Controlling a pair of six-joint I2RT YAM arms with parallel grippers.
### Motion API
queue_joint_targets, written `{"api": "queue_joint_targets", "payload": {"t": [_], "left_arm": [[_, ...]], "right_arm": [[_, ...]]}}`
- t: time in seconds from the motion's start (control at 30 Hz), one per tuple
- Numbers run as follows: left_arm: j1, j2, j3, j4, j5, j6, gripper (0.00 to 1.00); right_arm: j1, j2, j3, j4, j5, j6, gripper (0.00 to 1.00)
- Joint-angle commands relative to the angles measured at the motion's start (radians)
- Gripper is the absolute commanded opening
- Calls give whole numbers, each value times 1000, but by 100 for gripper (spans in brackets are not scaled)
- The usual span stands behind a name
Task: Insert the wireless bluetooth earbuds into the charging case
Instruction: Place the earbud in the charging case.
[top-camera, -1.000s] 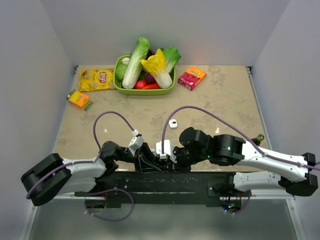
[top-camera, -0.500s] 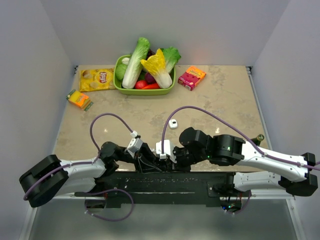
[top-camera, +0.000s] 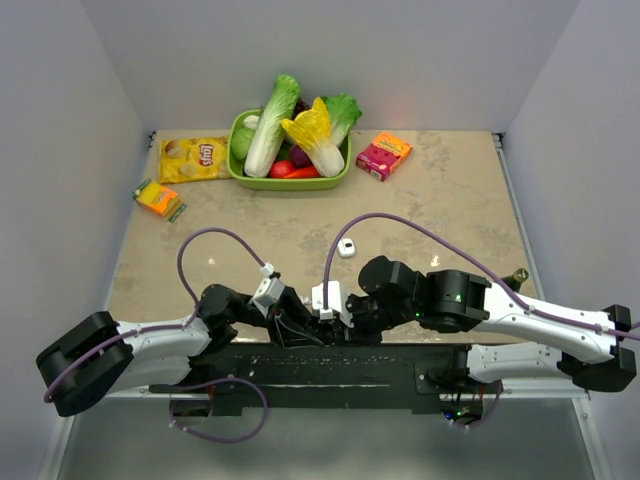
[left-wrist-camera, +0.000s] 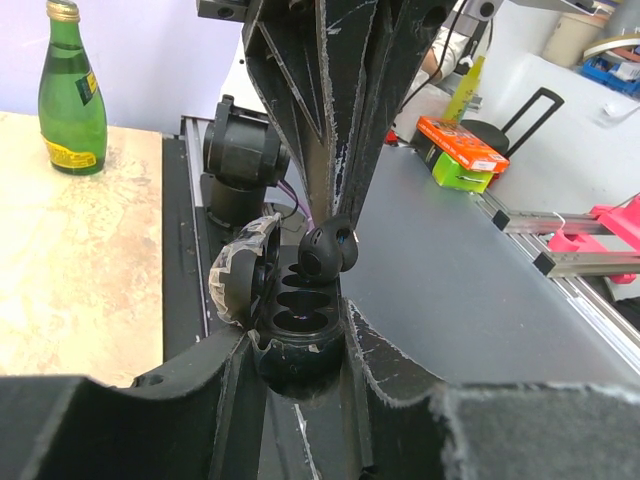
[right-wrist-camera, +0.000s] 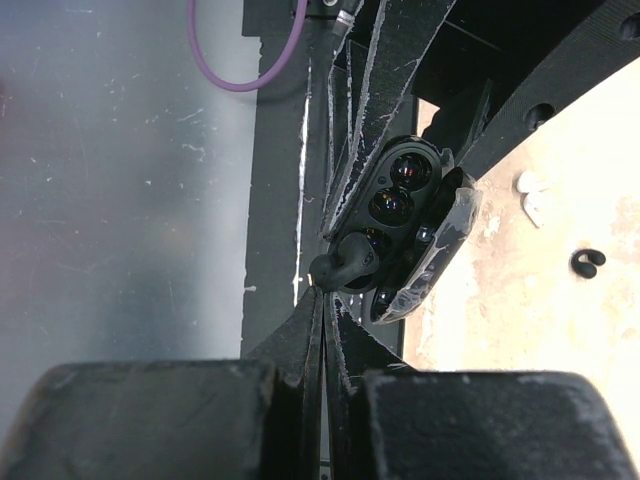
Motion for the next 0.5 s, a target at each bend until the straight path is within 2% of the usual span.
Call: {"api": "queue_joint_targets", "payload": {"t": [0.0, 0.47], "left_arm": [[-17, -17, 36, 286, 16, 34, 0], [-17, -32, 46, 319, 43, -6, 0]], "right_arm": [[3, -12, 0, 10, 25, 6, 0], [9, -17, 4, -9, 42, 10, 0]]}}
